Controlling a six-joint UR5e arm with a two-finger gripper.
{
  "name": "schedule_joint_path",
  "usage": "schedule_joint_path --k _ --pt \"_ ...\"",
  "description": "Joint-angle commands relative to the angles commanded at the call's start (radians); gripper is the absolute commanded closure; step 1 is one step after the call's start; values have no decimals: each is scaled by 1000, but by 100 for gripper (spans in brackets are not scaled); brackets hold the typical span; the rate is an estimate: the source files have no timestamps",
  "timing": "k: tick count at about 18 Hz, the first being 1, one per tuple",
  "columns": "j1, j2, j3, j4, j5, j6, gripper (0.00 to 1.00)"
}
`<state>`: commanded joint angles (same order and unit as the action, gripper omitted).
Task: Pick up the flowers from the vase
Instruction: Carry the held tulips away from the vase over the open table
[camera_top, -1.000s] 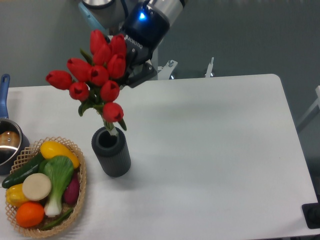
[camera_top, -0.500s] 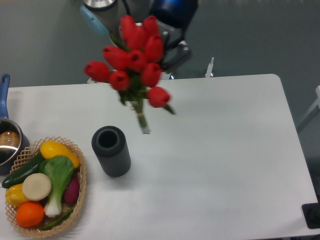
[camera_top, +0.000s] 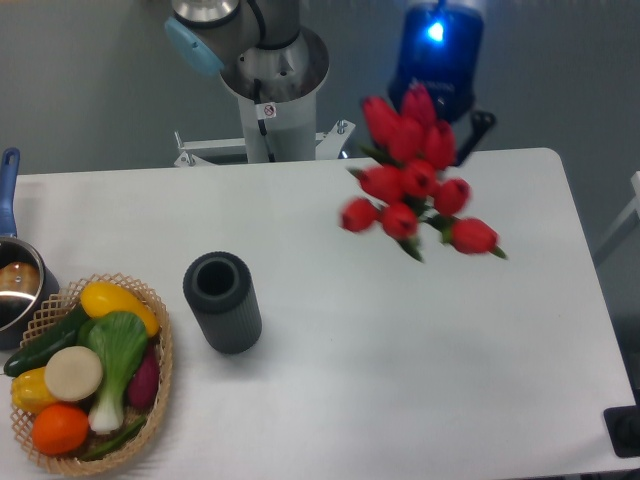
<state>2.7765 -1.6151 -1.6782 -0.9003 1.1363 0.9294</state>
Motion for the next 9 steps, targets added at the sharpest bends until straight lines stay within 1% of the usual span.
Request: schedule_joint_path --k 2,3,5,7,8,9 --pt "0 -25 11 -26 42 11 100" --pt "-2 -29 17 -51 83 12 100" --pt "-5 -46 38 -118 160 38 100" --pt "-8 -57 45 -188 193 89 100" --pt "-6 -60 46 -216 213 118 100" --pt "-6 -63 48 -232 227 143 100"
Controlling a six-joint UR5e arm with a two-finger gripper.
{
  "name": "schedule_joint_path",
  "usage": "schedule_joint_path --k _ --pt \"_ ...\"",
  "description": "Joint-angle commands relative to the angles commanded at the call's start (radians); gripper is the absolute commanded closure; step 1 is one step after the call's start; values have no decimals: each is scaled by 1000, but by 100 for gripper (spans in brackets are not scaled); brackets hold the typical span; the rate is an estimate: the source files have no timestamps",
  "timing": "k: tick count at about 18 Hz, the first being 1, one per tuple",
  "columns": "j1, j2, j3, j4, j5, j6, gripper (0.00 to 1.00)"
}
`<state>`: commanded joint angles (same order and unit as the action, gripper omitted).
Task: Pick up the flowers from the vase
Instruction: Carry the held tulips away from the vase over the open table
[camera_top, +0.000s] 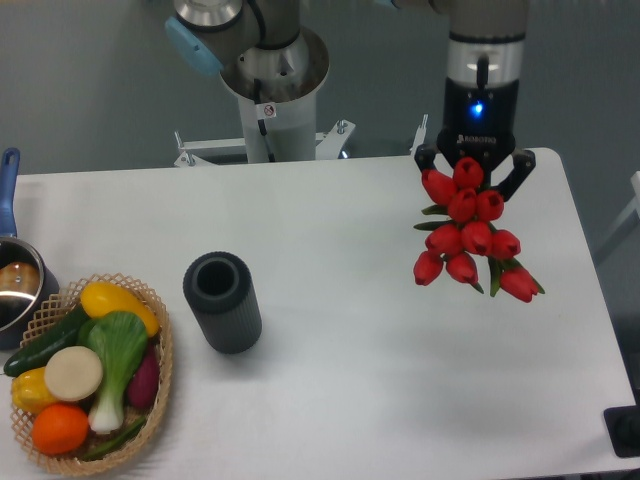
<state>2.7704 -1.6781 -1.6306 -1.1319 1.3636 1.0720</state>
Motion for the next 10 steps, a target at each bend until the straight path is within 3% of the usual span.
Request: schedule_joint_path --k 4,7,10 --pt "0 -29 -6 -15 67 23 100" --pt "-26 -90 0 -26 178 43 100" --pt "-46 -159 11 -16 210 42 100"
